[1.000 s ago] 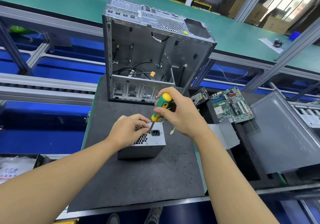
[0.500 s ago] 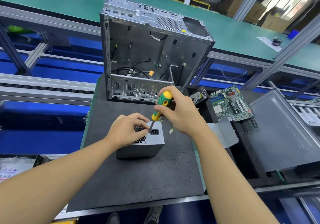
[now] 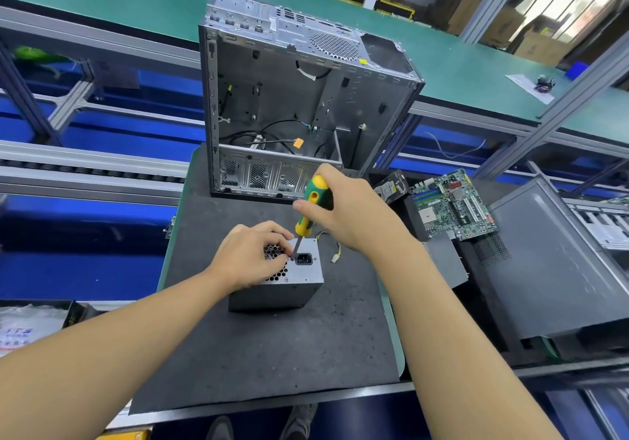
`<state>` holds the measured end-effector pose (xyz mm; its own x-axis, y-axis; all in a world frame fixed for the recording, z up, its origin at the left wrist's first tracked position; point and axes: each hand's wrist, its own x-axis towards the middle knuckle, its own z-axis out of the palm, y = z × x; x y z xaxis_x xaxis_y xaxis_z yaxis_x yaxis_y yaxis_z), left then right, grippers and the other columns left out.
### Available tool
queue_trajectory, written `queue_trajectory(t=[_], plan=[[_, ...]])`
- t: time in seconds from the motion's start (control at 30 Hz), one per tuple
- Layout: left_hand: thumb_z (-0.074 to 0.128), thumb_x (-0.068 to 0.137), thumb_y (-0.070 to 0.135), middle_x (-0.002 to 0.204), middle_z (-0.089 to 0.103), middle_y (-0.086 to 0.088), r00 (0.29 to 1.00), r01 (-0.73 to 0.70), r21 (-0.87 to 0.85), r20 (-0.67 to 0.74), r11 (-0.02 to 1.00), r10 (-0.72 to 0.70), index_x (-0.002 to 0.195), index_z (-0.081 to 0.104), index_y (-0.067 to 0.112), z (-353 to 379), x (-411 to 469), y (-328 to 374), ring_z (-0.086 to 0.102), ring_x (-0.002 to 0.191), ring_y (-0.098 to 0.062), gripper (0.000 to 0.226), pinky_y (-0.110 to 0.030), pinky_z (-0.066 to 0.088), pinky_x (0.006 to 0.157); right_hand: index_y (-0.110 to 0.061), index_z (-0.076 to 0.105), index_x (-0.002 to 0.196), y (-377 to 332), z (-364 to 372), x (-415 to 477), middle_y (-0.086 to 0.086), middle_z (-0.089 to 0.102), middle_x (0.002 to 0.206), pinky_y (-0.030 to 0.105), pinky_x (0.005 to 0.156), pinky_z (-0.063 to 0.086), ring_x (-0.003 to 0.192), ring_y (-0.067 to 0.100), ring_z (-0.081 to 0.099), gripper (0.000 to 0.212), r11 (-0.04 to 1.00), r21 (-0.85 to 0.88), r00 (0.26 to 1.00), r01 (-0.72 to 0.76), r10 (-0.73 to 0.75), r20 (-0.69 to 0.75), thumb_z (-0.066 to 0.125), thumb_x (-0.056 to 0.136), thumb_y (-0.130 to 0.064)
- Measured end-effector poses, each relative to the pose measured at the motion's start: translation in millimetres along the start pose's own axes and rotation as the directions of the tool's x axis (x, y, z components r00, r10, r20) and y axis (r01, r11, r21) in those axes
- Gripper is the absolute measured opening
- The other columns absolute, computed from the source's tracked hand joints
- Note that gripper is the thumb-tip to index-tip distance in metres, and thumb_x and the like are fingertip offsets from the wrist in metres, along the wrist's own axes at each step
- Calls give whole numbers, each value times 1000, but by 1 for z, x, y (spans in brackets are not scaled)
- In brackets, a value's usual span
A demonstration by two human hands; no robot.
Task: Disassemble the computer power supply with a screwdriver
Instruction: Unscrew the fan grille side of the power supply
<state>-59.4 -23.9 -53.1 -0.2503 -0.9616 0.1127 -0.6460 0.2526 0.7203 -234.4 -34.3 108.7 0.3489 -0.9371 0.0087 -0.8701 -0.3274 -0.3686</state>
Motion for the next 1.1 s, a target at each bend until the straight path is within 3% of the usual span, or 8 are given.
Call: queue_trajectory(t=[0.1,0.2,0.33,0.63,0.83,0.97,1.03,1.1], plan=[[71,82,26,102,58,38,1000,-16,-8,-18,1000,16,75,69,44,1,-1,0,55,79,10,19,-30,38,92,-25,39,86,-9,3,-1,1,57,70,33,54,41,66,24,55,41,998,-54,998,-44,41,-52,41,93,-66],[71,82,26,101,58,37,999,-32,0,-24,999,32,74,68,45,1,-1,1,58,79,3,21,-32,40,94,-25,41,81,-16,0,-2,-3,54,66,30,52,32,64,17,50,52,985,-147,993,-85,72,-93,26,93,-72],[69,82,26,104,60,36,1000,-17,-23,-18,1000,17,67,60,55,-1,-1,1,58,78,0,33,-31,42,91,-19,45,83,-19,-5,4,1,54,71,35,58,35,70,30,53,40,985,-140,994,-105,101,-33,37,100,-54],[68,82,29,106,59,36,1000,-8,19,-18,1000,8,71,63,51,2,-1,-2,57,83,-2,25,-27,35,96,-30,53,103,-20,-25,-1,-4,61,78,32,54,44,58,16,53,12,999,2,975,-39,37,221,43,98,-33],[68,82,29,108,60,35,999,-28,20,-27,999,28,72,65,48,3,-1,-2,54,76,5,21,-26,35,94,-24,54,106,-23,-22,1,-6,54,82,30,55,33,70,12,49,18,996,-58,984,-66,75,164,45,94,-32],[66,81,33,108,60,35,999,-46,12,-20,999,46,75,67,47,3,-1,-3,58,81,1,15,-28,36,93,-21,54,101,-25,-16,0,-2,57,77,33,59,42,75,18,56,41,992,-94,992,-80,88,93,39,98,-59],[64,80,35,108,59,36,999,-35,8,-20,999,35,74,66,49,3,-2,-3,60,84,-3,15,-27,35,94,-23,58,105,-25,-16,0,-6,55,77,32,59,40,78,18,56,37,994,-89,995,-62,68,70,41,100,-55],[62,80,37,108,58,37,999,-25,14,-22,1000,25,73,65,50,3,-2,-3,60,84,-5,15,-25,33,93,-27,58,122,-25,-16,1,-4,53,96,33,70,42,90,20,55,30,996,-79,994,-31,39,101,43,102,-44]])
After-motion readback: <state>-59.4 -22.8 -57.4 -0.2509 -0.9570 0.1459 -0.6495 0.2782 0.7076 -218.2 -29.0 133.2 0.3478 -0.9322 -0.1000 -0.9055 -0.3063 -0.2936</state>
